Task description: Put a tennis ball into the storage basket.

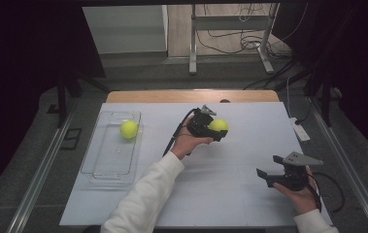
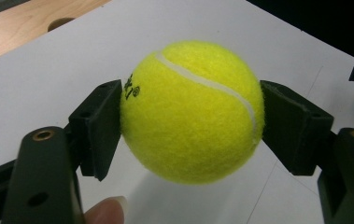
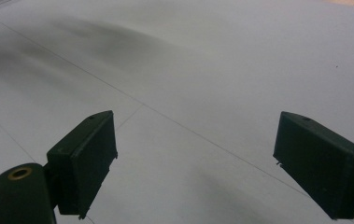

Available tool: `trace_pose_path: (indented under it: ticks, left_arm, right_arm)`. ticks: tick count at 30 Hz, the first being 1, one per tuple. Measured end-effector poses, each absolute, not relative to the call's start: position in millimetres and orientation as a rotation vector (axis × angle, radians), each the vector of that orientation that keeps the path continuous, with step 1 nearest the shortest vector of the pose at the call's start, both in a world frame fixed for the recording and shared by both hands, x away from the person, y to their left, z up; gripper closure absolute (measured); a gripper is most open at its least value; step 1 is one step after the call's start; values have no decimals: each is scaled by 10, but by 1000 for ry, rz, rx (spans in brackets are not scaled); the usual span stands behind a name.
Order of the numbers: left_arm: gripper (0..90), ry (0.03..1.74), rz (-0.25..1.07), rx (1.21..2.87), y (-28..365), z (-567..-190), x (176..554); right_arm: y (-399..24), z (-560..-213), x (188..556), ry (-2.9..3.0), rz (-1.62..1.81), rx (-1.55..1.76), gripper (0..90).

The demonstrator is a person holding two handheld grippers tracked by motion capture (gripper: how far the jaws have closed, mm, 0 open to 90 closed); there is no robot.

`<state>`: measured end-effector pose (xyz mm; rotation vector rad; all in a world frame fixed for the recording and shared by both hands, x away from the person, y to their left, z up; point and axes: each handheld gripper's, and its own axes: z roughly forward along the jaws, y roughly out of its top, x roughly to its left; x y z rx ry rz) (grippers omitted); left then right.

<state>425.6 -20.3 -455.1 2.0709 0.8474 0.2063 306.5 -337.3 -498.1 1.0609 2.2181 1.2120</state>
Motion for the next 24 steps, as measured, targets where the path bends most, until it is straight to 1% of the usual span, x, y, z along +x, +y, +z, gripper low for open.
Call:
trace_pose_path:
  ticks: [24]
  left_arm:
    - [270, 835, 224, 2047, 1, -4498, 4107]
  right_arm:
    - [-3377, -4979, 3057, 2213, 1206, 1070, 134]
